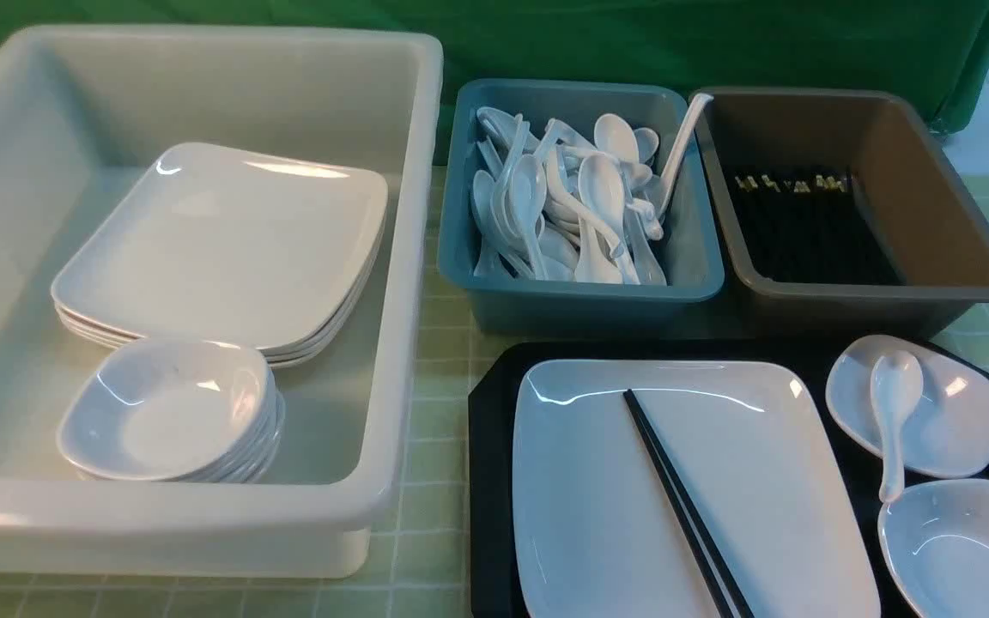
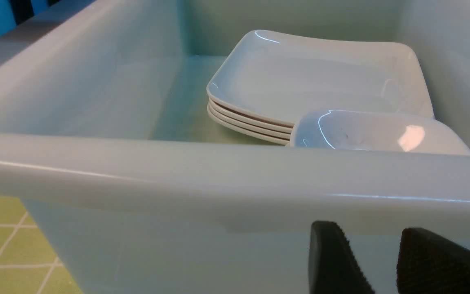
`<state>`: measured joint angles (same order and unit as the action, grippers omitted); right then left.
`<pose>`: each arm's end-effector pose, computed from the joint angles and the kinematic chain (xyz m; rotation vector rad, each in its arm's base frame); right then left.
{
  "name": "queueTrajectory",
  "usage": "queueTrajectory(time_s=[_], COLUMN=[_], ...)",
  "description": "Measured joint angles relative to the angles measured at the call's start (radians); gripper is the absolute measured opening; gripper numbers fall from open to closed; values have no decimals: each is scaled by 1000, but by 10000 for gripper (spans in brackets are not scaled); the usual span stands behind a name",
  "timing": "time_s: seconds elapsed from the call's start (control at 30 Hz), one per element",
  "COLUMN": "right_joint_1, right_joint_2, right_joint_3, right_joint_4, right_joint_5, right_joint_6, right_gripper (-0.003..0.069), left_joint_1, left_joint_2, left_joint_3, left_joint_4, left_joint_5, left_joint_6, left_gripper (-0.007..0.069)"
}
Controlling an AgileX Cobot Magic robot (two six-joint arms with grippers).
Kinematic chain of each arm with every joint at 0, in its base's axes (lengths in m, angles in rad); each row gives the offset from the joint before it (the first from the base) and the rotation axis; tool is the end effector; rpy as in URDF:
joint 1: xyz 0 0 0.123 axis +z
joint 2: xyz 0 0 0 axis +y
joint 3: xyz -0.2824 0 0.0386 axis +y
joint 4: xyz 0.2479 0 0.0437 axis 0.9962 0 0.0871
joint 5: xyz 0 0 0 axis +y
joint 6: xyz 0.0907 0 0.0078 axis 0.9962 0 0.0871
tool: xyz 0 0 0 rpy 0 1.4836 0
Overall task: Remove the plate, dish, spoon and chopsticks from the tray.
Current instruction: Use the right arm to grab a soup spoon from the plate
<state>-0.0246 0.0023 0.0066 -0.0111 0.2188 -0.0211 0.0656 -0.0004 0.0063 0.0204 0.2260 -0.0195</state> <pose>0.0561 -0.0016 0.1909 -0.0045 1.7115 -0.0441 0.0557 0.0041 0.1905 -0.0593 1.7147 0.0529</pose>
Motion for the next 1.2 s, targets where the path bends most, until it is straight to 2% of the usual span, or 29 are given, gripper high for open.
queueTrajectory(time_s=[0.47,0.53,0.67,0.77,1.07,1.2], right_joint_1=[0,0,0,0,0,0], right_joint_2=[0,0,0,0,0,0], right_joint_3=[0,0,0,0,0,0], right_joint_4=[0,0,0,0,0,5], right_joint_5=[0,0,0,0,-1,-20], right_joint_6=[0,0,0,0,0,6], right_gripper=[243,243,243,243,243,243], left_joint_1=[0,0,0,0,0,0], left_joint_2=[0,0,0,0,0,0], left_joint_3=[0,1,1,1,1,1], left_joint_4=[7,-41,-296,-377,-405,-405], left_joint_5=[-5,-55,-258,-376,-666,-840], left_joint_6=[25,30,26,20,20,-109], left_gripper=[223,223,223,223,223,197])
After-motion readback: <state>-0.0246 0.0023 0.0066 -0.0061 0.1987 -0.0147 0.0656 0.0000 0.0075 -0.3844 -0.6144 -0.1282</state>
